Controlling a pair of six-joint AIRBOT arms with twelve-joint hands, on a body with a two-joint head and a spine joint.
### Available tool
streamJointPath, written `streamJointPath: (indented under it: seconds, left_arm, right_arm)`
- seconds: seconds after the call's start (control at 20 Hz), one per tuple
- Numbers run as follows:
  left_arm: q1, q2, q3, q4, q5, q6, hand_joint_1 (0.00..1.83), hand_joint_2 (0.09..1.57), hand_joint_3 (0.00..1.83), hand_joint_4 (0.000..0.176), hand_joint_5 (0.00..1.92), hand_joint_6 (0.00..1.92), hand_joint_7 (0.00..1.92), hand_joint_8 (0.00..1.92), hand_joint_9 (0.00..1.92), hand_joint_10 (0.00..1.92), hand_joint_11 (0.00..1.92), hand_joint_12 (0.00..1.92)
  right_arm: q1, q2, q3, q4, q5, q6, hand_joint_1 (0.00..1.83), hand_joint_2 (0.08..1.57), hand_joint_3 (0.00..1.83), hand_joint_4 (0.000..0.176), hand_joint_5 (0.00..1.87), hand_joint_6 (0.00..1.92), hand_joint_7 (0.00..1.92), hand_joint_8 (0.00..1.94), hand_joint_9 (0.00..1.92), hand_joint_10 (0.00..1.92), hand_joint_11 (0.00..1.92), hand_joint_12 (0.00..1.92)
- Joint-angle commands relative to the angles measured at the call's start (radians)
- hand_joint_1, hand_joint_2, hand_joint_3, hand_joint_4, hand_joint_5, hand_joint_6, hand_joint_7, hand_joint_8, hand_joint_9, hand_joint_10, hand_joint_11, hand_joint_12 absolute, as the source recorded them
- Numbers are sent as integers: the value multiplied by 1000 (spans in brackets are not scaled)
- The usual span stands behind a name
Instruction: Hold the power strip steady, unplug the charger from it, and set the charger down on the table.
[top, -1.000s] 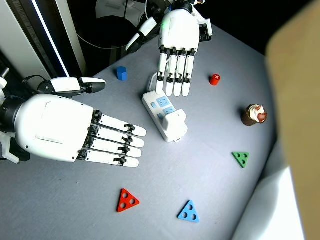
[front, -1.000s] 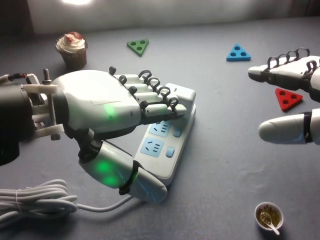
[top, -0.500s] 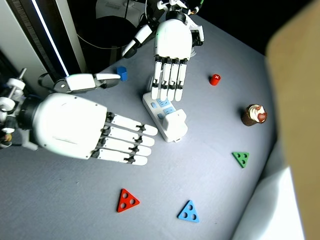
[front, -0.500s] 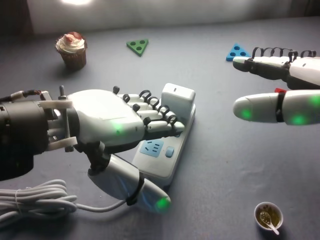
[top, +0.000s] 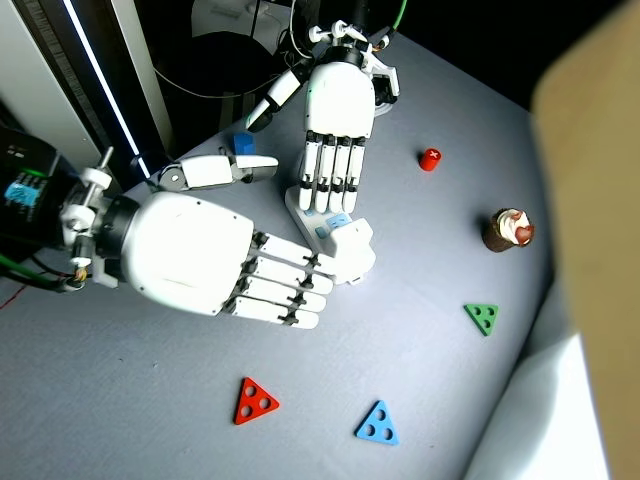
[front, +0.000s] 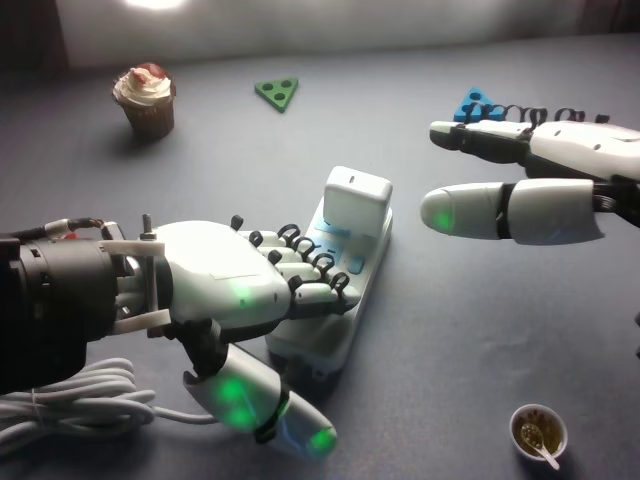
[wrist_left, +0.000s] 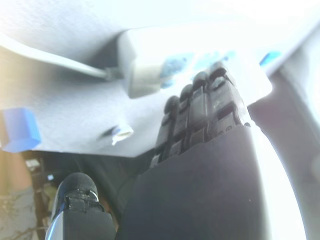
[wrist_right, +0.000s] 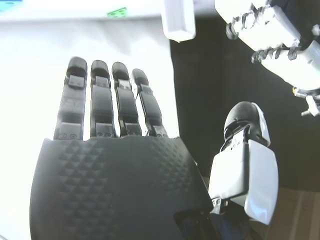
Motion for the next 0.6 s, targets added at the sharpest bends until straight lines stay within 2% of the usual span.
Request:
streamJointPath:
  seconds: [0.0, 0.1, 0.3, 0.35, 0.45, 0.55]
  left_arm:
    - [-1, -4, 5, -7, -50, -4, 0, 939, 4, 0, 0, 0, 0, 0, 0, 0, 0, 0]
    - [4, -1, 7, -7, -52, -4, 0, 940, 4, 0, 0, 0, 0, 0, 0, 0, 0, 0]
    - [26, 0, 7, -6, -55, -4, 0, 947, 6, 0, 0, 0, 0, 0, 0, 0, 0, 0]
    - [32, 0, 7, -6, -55, -4, 0, 946, 5, 0, 0, 0, 0, 0, 0, 0, 0, 0]
    - [41, 0, 8, -6, -55, -4, 0, 945, 4, 0, 0, 0, 0, 0, 0, 0, 0, 0]
    - [48, -1, 9, -6, -55, -4, 0, 946, 4, 0, 0, 0, 0, 0, 0, 0, 0, 0]
  right_arm:
    - [6, 8, 3, -6, 118, 2, 30, 998, 8, 0, 105, 8, 128, 7, 110, 7, 92, 39]
    - [6, 2, 5, -5, 131, 2, 105, 1048, 21, 0, 70, 0, 109, 0, 92, 0, 83, 32]
    - [4, -17, 28, -4, 132, 1, 435, 1127, 14, 0, 79, 1, 149, 2, 141, 4, 146, 45]
    - [3, -20, 31, 11, 138, 1, 670, 1107, 0, 0, 96, 8, 147, 2, 145, 5, 160, 49]
    - [3, -27, 32, 43, 145, 1, 846, 1107, 0, 0, 111, 9, 134, 0, 125, 1, 154, 44]
    - [3, -40, 33, 58, 159, -10, 825, 1161, 14, 0, 164, 18, 161, 7, 140, 6, 164, 45]
